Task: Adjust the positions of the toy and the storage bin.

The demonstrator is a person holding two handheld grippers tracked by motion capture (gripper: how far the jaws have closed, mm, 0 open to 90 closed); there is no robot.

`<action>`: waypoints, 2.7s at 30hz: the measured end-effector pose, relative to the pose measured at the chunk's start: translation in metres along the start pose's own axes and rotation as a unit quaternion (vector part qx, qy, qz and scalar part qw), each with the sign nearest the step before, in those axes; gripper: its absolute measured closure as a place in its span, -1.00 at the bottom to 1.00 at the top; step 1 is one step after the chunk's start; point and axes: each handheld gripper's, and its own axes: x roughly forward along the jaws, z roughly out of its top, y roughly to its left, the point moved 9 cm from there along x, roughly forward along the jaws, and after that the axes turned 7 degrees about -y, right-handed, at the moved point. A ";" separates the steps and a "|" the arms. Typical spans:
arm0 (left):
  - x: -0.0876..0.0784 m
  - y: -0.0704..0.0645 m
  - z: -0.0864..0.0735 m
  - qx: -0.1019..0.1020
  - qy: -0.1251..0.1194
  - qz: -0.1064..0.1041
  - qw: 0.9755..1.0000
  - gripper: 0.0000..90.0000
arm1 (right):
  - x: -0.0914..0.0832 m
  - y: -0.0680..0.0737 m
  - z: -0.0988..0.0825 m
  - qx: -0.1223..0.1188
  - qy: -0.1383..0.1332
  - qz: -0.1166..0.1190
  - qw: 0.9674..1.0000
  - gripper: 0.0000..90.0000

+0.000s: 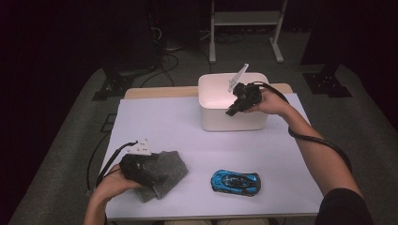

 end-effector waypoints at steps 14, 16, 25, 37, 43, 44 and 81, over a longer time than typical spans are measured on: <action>0.004 -0.002 0.002 0.006 0.002 -0.004 1.000 -0.78 | 0.004 0.022 0.005 -0.012 -0.002 0.017 1.000 0.91; 0.004 -0.003 0.002 0.006 0.003 -0.006 1.000 -0.78 | 0.004 0.026 0.005 -0.012 -0.003 0.017 1.000 0.91; 0.007 -0.004 0.002 0.008 0.005 -0.010 1.000 -0.78 | 0.004 0.046 0.005 -0.017 -0.009 0.023 1.000 0.91; 0.009 -0.004 0.001 0.010 0.012 -0.007 1.000 -0.78 | 0.005 0.067 0.007 -0.022 -0.011 0.025 0.999 0.92; 0.009 -0.008 0.001 0.018 0.019 -0.007 1.000 -0.78 | 0.006 0.079 0.005 -0.025 -0.016 0.026 0.999 0.91; 0.009 -0.008 0.001 0.018 0.019 -0.008 1.000 -0.78 | 0.006 0.081 0.005 -0.024 -0.016 0.027 0.999 0.91; 0.007 -0.011 -0.003 0.024 0.015 0.001 1.000 -0.79 | -0.007 0.112 0.008 -0.003 -0.056 0.039 0.998 0.33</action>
